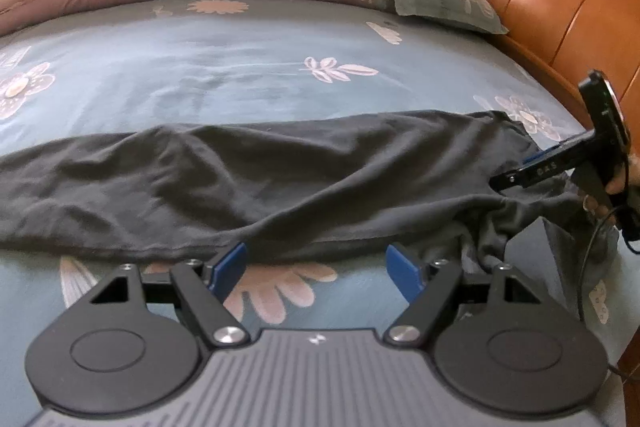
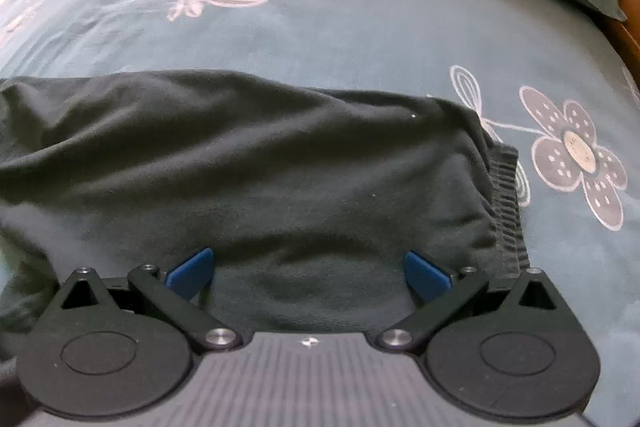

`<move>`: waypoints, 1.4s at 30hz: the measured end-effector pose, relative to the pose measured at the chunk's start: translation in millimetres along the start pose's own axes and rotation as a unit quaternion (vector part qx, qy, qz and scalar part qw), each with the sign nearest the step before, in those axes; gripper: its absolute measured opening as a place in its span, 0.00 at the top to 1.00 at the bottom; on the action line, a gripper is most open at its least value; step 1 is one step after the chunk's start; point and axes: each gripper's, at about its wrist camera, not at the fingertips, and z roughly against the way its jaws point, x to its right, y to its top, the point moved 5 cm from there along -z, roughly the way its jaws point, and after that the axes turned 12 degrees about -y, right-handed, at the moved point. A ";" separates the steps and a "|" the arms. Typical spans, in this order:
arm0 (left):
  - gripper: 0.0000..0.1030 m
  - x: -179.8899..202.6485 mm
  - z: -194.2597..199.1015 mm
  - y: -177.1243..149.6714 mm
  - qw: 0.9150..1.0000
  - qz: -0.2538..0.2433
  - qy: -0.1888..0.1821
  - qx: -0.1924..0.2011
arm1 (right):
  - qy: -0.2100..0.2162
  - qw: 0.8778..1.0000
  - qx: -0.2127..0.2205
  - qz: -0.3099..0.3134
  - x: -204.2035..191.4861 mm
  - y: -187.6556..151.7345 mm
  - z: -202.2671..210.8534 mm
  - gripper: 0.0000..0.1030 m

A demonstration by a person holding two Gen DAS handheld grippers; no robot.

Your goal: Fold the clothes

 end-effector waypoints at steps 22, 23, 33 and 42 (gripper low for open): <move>0.25 -35.3 44.7 -10.1 0.995 0.083 0.027 0.049 | 0.271 0.941 0.081 -0.187 -3.9 -24.7 102.0 0.19; 0.26 -41.1 48.9 -10.3 0.994 0.088 0.034 0.053 | 0.270 0.944 0.083 -0.171 -12.5 -20.1 106.1 0.22; 0.26 -134.6 88.5 -14.5 0.973 0.185 0.093 0.102 | 0.267 0.961 0.070 0.006 -142.9 40.1 115.4 0.33; 0.39 -263.4 91.0 -33.8 0.904 0.380 0.067 0.181 | 0.264 0.956 0.069 0.110 -236.4 52.6 101.3 0.33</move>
